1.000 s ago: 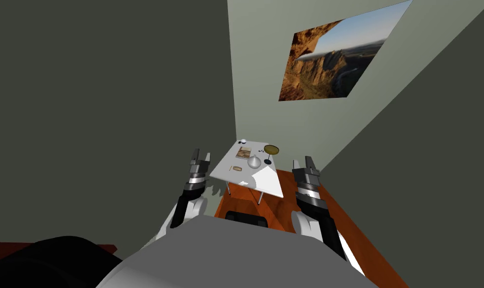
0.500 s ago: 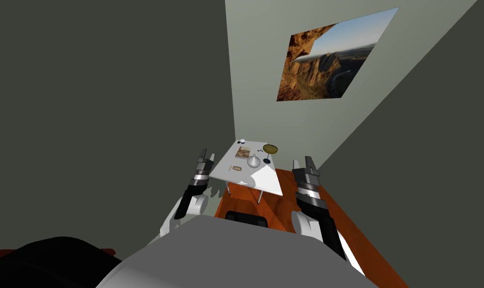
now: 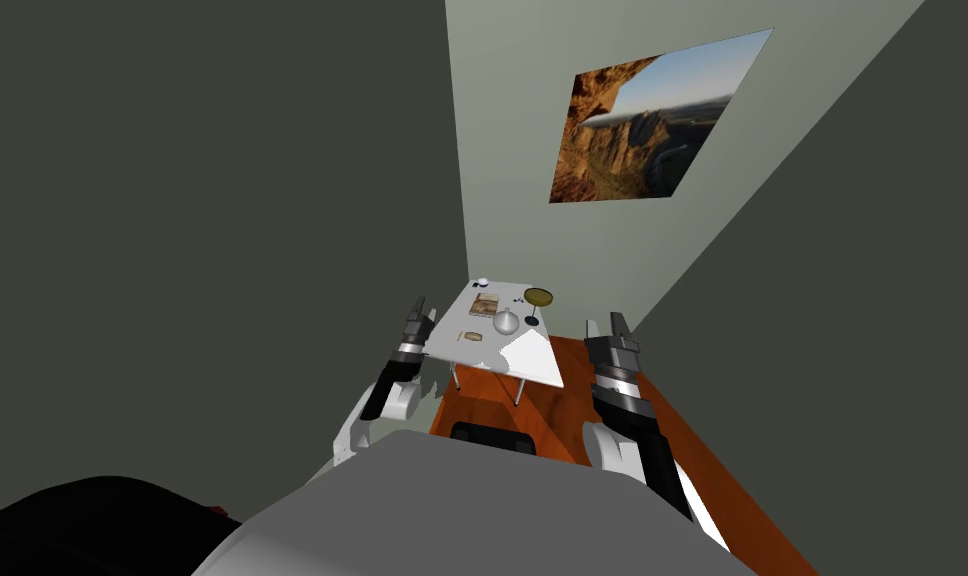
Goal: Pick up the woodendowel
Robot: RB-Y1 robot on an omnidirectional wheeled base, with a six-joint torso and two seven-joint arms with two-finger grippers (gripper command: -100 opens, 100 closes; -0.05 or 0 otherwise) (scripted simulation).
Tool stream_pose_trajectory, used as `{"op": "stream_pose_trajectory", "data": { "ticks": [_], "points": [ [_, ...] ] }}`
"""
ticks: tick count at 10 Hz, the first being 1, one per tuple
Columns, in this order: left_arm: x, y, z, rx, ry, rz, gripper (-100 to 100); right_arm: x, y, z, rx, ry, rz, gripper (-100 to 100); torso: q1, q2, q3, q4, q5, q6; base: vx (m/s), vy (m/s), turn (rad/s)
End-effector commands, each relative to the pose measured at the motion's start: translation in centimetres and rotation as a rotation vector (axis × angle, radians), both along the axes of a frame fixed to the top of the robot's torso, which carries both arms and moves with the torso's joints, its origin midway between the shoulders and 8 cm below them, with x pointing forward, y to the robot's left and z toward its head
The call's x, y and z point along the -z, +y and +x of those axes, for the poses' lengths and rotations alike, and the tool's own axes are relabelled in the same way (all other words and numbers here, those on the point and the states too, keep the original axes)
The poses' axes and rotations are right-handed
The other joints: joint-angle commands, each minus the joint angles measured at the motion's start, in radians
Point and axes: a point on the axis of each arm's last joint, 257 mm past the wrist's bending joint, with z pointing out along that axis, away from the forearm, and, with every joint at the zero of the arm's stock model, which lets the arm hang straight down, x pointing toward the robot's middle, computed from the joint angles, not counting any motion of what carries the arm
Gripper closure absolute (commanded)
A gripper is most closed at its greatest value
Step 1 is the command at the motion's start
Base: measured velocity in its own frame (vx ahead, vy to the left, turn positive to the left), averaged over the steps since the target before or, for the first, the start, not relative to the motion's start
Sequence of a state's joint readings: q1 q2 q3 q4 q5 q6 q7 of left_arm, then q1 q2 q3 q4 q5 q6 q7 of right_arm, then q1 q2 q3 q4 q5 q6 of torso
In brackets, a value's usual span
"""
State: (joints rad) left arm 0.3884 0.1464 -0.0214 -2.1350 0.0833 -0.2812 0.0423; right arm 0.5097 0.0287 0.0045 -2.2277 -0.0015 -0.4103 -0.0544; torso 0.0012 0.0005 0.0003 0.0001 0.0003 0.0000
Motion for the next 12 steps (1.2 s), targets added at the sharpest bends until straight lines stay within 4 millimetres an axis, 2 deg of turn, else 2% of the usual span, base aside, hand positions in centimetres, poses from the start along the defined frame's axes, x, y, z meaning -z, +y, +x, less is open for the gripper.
{"op": "stream_pose_trajectory", "data": {
  "ticks": [1, 12],
  "points": [
    [1.1, -0.5, 1.3, 0.009, 0.046, 0.009, -100, 0.0, 0.0, 0.0, 0.000, 0.000, 0.000, 0, 0.000, 0.000, 0.000, 0.000, 0.000, 0.000, -0.021, 0.032, -0.103],
    [7.1, -1.9, 6.1, 0.025, 0.292, 0.038, -100, 0.0, 0.0, 0.0, 0.000, 0.000, 0.000, 0, 0.000, 0.000, 0.000, 0.000, 0.000, 0.000, -0.012, 0.016, -0.049]
  ]
}}
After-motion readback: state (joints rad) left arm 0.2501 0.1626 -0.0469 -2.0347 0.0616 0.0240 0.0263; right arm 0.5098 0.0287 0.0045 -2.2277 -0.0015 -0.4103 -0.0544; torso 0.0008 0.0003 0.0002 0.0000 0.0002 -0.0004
